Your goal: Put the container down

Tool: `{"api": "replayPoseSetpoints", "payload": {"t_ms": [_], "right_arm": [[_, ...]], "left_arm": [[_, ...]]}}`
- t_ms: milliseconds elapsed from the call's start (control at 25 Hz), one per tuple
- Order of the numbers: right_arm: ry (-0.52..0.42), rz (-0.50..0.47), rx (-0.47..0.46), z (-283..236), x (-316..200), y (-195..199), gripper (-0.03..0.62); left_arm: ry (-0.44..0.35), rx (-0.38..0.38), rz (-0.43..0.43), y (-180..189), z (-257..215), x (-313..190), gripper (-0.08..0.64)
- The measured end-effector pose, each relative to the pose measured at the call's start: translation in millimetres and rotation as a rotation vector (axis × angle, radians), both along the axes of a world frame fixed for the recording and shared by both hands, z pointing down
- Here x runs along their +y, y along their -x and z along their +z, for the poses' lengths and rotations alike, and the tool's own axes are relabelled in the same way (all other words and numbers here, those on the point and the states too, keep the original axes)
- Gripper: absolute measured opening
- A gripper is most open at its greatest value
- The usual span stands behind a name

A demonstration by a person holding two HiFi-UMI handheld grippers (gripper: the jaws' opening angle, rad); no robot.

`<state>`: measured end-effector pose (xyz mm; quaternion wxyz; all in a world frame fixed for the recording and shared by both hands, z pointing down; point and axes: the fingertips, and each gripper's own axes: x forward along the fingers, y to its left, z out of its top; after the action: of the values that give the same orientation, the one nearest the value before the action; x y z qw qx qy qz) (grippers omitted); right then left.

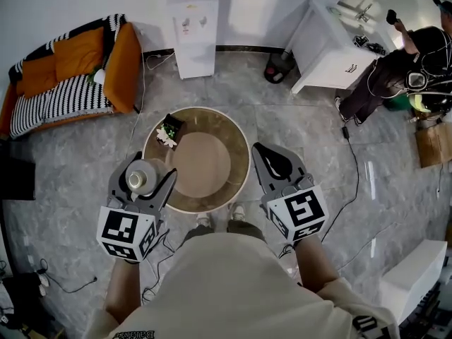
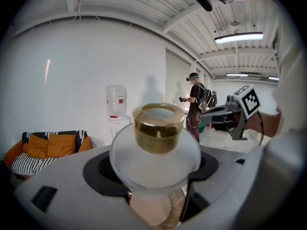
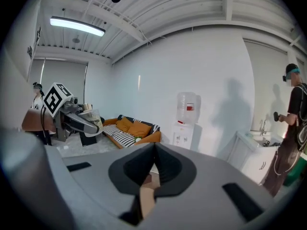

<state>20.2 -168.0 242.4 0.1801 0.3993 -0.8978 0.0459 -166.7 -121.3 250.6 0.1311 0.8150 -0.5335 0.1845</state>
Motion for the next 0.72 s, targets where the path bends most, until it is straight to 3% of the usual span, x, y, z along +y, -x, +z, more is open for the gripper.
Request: {"api": "replayPoseSetpoints", "payload": {"t_ms": [320,720], "right_arm": [[0.014,-0.012,-0.011,13.0,-30.8,-15.1,-0.003],[0.005,-0.018,-0.077,21.7,-100.2,-2.9,-0.003]], "left_arm": [[-0.017,-0.020,-0.021,-20.0,10.2,-33.5,0.334],[-0.061,0.005,-0.030,-32.8,42.9,-112.9,0.334]]}}
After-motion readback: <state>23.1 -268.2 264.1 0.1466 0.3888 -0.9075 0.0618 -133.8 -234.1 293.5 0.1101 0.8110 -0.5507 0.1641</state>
